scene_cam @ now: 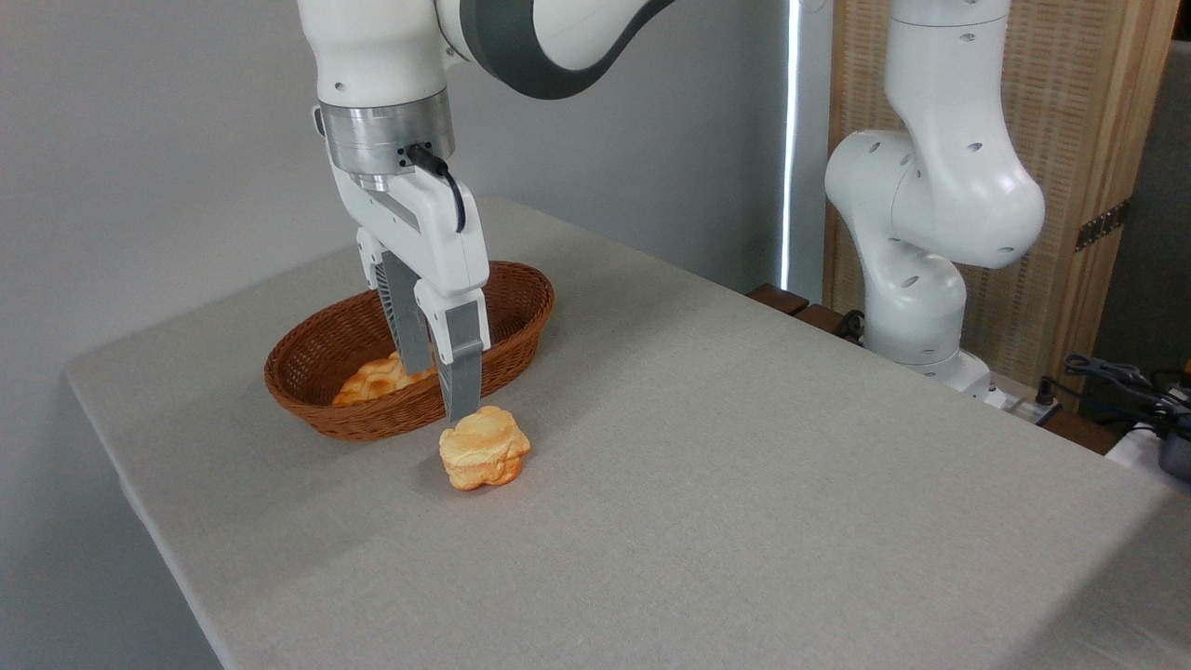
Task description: Put bread into the basket
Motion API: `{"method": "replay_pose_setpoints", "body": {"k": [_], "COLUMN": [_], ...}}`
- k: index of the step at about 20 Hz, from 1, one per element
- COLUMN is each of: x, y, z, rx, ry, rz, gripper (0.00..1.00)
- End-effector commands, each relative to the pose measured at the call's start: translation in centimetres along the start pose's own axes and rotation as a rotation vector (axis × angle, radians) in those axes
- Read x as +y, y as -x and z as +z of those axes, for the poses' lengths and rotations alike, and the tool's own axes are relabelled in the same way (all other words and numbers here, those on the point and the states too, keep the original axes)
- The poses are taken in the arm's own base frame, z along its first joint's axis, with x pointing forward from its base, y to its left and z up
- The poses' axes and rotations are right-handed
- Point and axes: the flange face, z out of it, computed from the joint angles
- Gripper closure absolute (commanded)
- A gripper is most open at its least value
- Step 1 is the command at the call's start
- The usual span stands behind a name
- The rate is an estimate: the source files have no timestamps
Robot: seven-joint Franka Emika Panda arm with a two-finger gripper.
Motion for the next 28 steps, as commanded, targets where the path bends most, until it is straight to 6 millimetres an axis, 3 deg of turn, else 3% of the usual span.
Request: {"method": "replay_pose_setpoints", "body": {"k": [1, 21, 24, 28], "x": [-0.1, 0.4, 1.4, 3.1], "y": [0.0, -0.4, -0.6, -0.7], "z": [-0.4, 1.0, 2.0, 5.0], "rx": [-0.002, -0.026, -0.035, -0.049], "ry": [0.004, 0.021, 0.037, 0.050], "rz": [-0.011, 0.012, 0.024, 0.050], "gripper": [0.00, 0.00, 0.00, 0.00]}}
